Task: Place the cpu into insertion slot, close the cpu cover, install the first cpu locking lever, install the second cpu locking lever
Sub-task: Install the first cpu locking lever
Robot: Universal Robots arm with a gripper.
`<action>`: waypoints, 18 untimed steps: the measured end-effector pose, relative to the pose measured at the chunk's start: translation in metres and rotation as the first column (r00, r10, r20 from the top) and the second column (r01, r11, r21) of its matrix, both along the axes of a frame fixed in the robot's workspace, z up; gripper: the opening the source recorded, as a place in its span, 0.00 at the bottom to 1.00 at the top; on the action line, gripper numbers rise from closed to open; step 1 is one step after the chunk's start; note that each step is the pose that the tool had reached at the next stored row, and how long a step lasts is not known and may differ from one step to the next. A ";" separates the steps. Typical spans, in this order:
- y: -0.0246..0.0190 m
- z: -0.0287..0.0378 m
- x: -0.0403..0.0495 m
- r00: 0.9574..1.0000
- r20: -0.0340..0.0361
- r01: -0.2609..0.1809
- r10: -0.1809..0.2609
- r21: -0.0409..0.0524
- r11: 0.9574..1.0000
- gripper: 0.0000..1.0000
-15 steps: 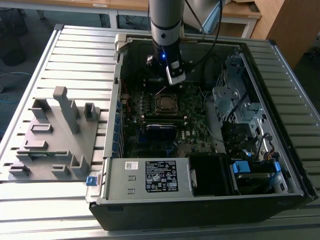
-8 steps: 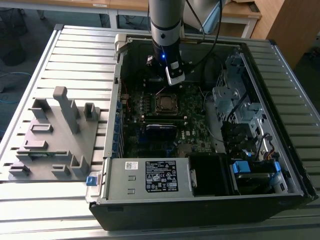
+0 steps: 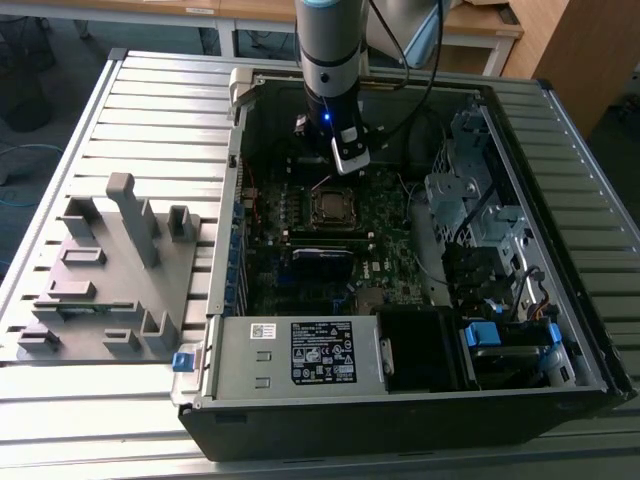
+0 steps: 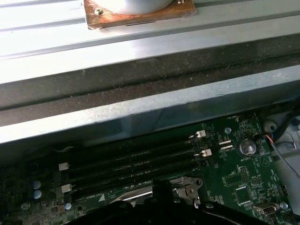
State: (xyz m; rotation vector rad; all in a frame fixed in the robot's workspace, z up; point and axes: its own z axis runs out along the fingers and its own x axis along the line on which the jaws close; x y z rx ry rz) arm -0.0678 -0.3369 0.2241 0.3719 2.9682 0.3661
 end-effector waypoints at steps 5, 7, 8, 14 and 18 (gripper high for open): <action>0.0002 -0.0029 -0.0003 1.000 0.020 0.000 0.000 0.002 1.000 0.10; 0.0006 -0.0044 -0.0005 1.000 0.029 0.000 0.000 0.002 1.000 0.10; 0.0013 -0.0051 -0.0007 0.999 0.033 0.000 0.000 0.002 1.000 0.10; 0.0061 -0.0092 -0.0022 0.999 0.048 0.003 -0.004 0.002 1.000 0.10; 0.0071 -0.0116 -0.0023 0.998 0.056 0.004 -0.004 0.002 1.000 0.10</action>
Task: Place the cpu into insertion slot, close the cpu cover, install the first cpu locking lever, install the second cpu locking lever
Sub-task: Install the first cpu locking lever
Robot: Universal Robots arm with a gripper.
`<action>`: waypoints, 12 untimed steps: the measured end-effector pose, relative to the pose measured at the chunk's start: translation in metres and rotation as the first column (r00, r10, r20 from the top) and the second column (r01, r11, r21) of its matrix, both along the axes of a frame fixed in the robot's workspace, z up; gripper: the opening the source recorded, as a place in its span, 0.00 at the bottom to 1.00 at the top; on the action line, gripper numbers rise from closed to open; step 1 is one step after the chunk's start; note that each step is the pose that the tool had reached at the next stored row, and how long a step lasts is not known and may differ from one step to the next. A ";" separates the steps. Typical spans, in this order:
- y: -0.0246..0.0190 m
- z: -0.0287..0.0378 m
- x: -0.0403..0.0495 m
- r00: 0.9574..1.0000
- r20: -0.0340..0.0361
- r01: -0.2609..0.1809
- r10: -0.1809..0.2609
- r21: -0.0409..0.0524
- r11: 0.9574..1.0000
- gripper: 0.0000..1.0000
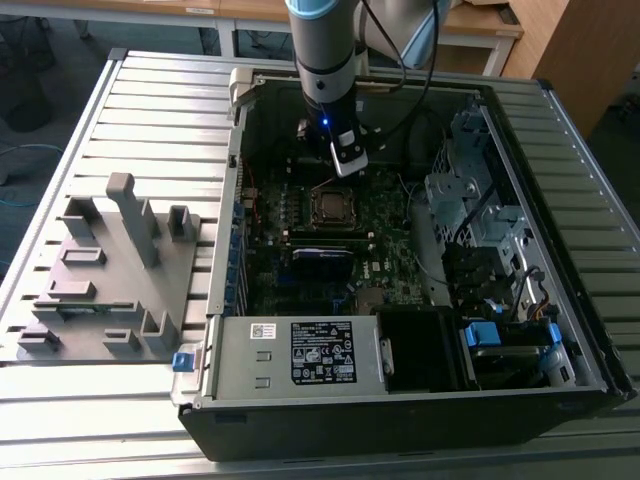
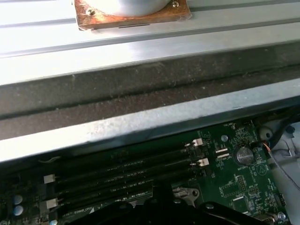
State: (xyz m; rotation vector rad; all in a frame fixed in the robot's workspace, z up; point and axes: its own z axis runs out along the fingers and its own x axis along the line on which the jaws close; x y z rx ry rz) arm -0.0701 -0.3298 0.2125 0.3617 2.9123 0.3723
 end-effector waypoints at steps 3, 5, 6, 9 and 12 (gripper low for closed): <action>0.0005 -0.0025 -0.0001 1.000 0.012 0.000 0.000 0.000 1.000 0.10; 0.0006 -0.0037 -0.0002 1.000 0.017 0.000 0.000 0.000 1.000 0.10; 0.0006 -0.0041 -0.0002 1.000 0.018 0.000 0.000 0.000 1.000 0.10; 0.0011 -0.0054 -0.0009 1.000 0.019 0.000 0.000 0.000 1.000 0.10; 0.0017 -0.0075 -0.0020 1.000 0.022 0.000 0.000 0.000 1.000 0.10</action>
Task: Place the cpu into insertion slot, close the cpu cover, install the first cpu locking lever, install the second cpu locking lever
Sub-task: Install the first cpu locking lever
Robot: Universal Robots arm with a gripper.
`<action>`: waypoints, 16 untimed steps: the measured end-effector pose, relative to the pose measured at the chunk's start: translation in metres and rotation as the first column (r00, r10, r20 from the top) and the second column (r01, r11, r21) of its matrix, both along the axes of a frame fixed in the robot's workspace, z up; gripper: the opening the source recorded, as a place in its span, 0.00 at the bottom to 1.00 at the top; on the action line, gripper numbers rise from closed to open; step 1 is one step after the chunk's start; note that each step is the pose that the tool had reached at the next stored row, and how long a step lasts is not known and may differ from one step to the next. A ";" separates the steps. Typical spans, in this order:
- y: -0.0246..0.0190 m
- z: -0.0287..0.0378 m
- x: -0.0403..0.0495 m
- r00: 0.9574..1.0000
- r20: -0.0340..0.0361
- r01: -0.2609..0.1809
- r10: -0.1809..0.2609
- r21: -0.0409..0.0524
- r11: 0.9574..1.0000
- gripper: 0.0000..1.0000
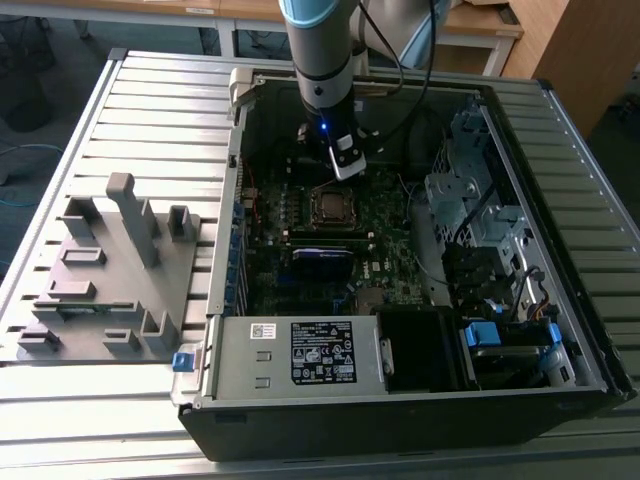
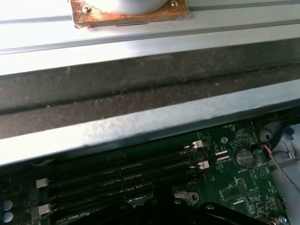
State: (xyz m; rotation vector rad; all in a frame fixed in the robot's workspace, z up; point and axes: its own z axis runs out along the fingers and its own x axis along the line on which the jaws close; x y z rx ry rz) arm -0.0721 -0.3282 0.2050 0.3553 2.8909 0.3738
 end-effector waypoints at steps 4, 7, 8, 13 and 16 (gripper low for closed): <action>0.0004 -0.0032 -0.0009 1.000 0.005 0.000 0.000 0.001 1.000 0.10; 0.0004 -0.0051 -0.0012 1.000 0.009 0.000 0.000 0.002 1.000 0.10; 0.0005 -0.0058 -0.0014 1.000 0.010 0.000 0.000 0.003 1.000 0.10; 0.0008 -0.0077 -0.0017 1.000 0.015 -0.002 0.002 0.003 1.000 0.10; 0.0008 -0.0077 -0.0017 1.000 0.015 -0.002 0.002 0.003 1.000 0.10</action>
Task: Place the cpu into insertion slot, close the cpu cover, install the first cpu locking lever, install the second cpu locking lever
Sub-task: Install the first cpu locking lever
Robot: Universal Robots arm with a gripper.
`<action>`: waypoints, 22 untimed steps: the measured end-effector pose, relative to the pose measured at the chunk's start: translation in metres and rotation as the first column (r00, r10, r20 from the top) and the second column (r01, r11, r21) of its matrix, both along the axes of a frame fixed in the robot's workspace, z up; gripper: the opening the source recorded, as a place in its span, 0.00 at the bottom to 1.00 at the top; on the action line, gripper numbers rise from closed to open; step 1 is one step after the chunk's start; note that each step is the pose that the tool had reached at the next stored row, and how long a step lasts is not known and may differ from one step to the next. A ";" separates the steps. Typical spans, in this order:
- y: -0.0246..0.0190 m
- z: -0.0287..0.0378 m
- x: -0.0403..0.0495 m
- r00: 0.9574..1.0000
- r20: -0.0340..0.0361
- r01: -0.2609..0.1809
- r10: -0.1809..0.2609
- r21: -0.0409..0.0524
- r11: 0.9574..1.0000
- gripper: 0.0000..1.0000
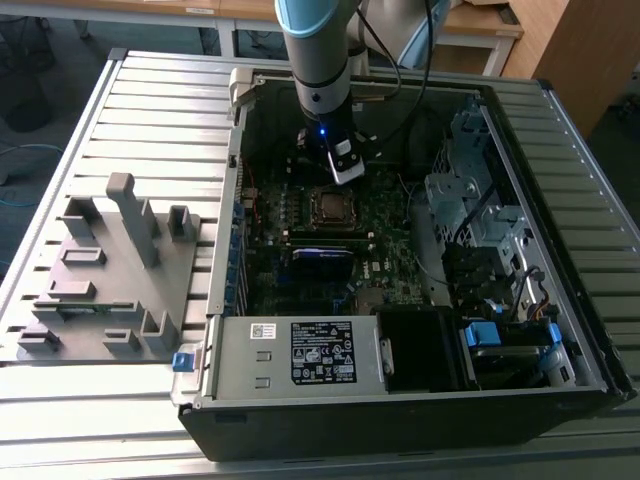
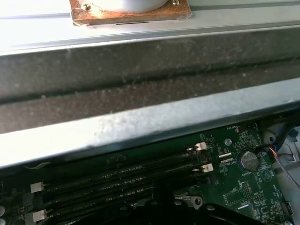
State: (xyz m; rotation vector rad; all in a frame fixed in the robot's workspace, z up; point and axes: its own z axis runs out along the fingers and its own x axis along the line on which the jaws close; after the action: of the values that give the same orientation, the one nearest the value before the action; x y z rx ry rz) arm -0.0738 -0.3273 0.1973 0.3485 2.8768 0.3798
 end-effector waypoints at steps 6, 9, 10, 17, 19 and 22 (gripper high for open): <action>0.0010 -0.0003 0.0000 1.000 0.000 0.003 -0.003 0.000 1.000 0.10; 0.0011 -0.0004 0.0000 1.000 0.000 0.003 -0.003 0.000 1.000 0.10; 0.0013 -0.0009 0.0000 1.000 0.001 0.003 -0.003 -0.001 1.000 0.10; 0.0029 -0.0036 0.0000 1.000 0.002 0.003 -0.003 -0.004 1.000 0.10; 0.0030 -0.0036 0.0000 1.000 0.002 0.003 -0.003 -0.004 1.000 0.10; 0.0031 -0.0037 0.0000 1.000 0.002 0.003 -0.003 -0.004 1.000 0.10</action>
State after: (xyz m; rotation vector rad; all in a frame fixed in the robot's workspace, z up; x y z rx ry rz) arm -0.0738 -0.3242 0.1936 0.3514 2.8745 0.3735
